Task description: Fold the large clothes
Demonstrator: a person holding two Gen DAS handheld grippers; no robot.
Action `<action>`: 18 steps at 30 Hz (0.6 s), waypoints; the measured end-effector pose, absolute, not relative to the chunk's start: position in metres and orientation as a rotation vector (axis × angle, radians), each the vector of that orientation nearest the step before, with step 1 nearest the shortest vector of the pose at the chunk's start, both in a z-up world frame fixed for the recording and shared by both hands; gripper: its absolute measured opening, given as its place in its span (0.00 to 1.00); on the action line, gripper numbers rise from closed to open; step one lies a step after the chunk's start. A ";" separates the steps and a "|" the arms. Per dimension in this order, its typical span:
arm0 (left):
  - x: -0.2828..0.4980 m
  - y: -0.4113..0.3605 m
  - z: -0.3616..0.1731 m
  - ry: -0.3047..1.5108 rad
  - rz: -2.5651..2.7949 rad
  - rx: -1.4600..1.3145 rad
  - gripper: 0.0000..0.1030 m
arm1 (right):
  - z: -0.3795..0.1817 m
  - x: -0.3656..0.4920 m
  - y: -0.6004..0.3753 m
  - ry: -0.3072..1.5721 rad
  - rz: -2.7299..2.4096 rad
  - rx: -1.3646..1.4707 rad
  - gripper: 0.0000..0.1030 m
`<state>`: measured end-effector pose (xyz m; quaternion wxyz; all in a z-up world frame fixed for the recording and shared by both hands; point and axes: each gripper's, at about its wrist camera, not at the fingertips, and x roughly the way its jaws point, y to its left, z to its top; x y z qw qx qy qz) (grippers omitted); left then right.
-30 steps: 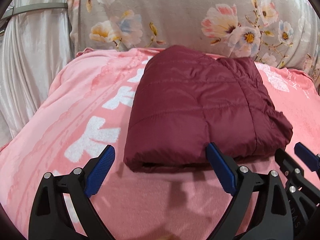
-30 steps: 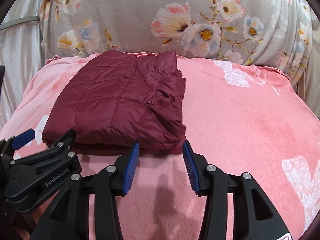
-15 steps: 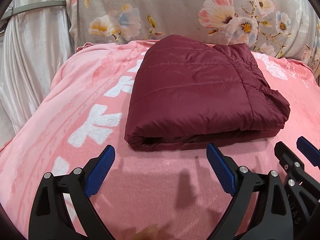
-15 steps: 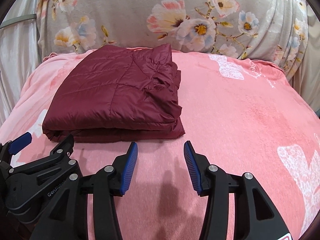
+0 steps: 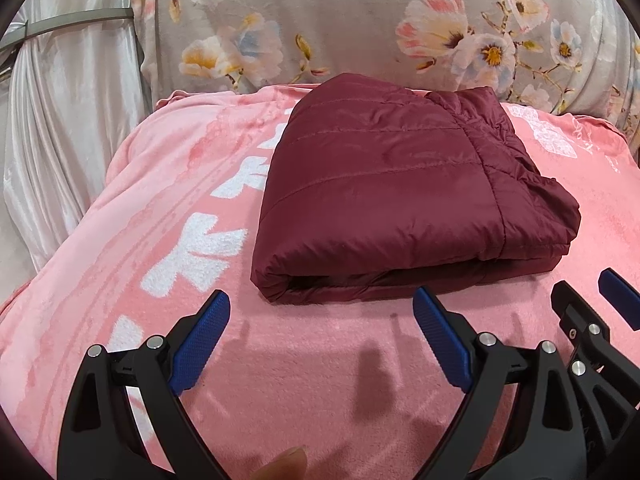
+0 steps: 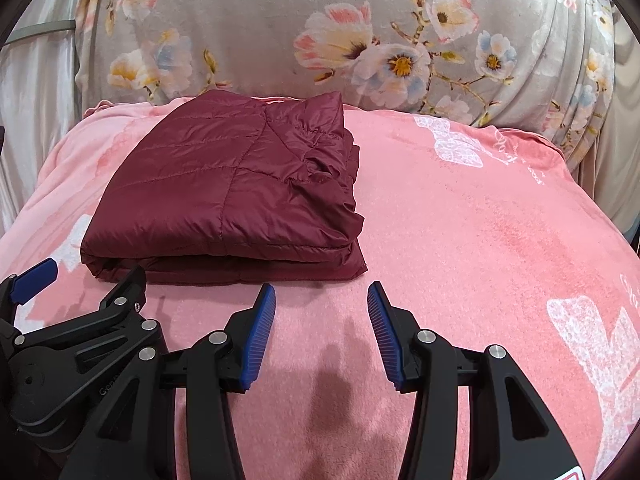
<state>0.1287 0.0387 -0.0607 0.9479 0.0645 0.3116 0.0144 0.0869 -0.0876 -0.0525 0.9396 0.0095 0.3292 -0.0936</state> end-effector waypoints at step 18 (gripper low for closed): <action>0.128 0.038 -0.061 0.632 0.033 0.133 0.88 | -0.053 0.088 -0.087 0.679 -0.190 0.018 0.46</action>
